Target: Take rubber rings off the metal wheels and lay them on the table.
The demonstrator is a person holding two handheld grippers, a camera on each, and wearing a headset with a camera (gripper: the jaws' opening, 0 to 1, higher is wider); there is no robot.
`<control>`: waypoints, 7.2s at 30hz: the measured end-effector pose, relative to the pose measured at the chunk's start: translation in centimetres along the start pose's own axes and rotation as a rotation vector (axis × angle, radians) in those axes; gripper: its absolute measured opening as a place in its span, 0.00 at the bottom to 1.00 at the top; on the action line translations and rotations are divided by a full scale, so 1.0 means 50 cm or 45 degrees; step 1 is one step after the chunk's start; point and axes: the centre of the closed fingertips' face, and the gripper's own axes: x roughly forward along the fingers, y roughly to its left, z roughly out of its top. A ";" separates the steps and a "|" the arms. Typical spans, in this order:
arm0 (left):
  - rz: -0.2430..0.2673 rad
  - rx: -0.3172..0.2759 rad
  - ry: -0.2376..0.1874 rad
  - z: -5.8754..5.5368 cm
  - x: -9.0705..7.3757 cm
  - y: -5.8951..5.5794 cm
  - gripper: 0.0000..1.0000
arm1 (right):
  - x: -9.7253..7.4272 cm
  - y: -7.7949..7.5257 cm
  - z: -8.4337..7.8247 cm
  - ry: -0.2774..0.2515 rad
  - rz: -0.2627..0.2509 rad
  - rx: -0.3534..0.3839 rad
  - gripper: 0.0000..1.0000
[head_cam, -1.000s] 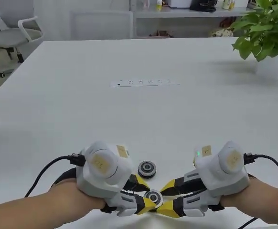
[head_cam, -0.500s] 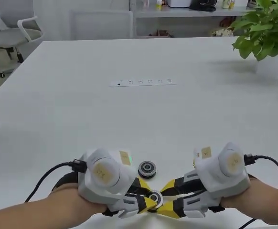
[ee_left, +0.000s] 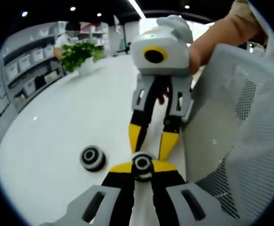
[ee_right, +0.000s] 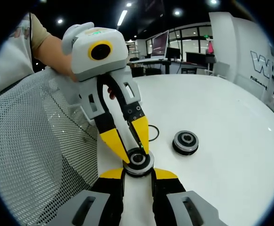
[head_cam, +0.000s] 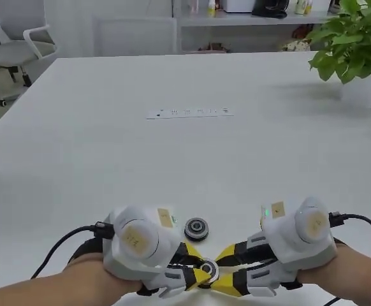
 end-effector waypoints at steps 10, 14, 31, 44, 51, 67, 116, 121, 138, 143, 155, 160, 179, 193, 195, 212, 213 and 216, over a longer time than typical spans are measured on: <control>-0.003 -0.028 -0.019 0.000 0.000 0.001 0.13 | -0.002 0.000 -0.003 -0.006 -0.002 0.000 0.18; -0.003 -0.029 -0.022 0.000 0.000 0.000 0.13 | -0.002 0.000 -0.003 -0.006 0.000 -0.001 0.17; -0.002 -0.040 -0.028 -0.001 0.000 -0.001 0.13 | -0.004 -0.001 -0.005 -0.024 0.009 0.015 0.15; 0.006 -0.042 -0.027 0.000 0.000 -0.002 0.13 | -0.006 -0.008 -0.017 0.006 -0.015 0.057 0.02; 0.011 -0.037 -0.024 -0.001 0.001 -0.002 0.13 | -0.007 -0.012 -0.019 0.003 -0.022 0.159 0.00; 0.026 -0.028 -0.015 0.000 0.002 0.000 0.12 | -0.027 -0.034 -0.003 -0.157 -0.056 0.459 0.00; 0.044 -0.042 -0.005 0.001 0.004 0.005 0.12 | -0.020 -0.012 0.030 -0.213 0.015 0.468 0.00; 0.044 -0.040 -0.004 0.001 0.004 0.005 0.12 | -0.019 -0.010 0.032 -0.223 0.029 0.476 0.00; 0.048 -0.005 -0.014 0.006 0.002 0.001 0.13 | -0.023 -0.019 0.034 -0.249 0.015 0.497 0.00; 0.037 0.017 0.007 0.005 -0.001 0.000 0.14 | -0.026 -0.021 0.037 -0.262 0.012 0.505 0.00; -0.003 -0.007 -0.039 0.030 -0.045 -0.010 0.25 | -0.030 -0.020 0.049 -0.276 0.027 0.502 0.00; -0.007 -0.022 -0.068 0.038 -0.075 -0.013 0.31 | -0.034 -0.020 0.058 -0.279 0.036 0.496 0.00; 0.105 -0.125 -0.087 0.012 -0.176 0.032 0.51 | -0.030 -0.037 0.121 -0.268 0.068 0.434 0.00; 0.189 -0.176 -0.084 -0.024 -0.228 0.053 0.64 | 0.022 -0.044 0.139 -0.187 0.091 0.410 0.00; 0.197 -0.179 -0.085 -0.027 -0.232 0.055 0.65 | 0.027 -0.045 0.139 -0.177 0.088 0.414 0.00; 0.233 -0.219 -0.075 -0.050 -0.254 0.059 0.70 | 0.075 -0.050 0.123 -0.077 0.079 0.471 0.00; 0.235 -0.221 -0.076 -0.050 -0.255 0.060 0.70 | 0.079 -0.050 0.120 -0.067 0.076 0.470 0.00; 0.237 -0.228 -0.076 -0.052 -0.256 0.060 0.70 | 0.086 -0.050 0.114 -0.040 0.071 0.470 0.00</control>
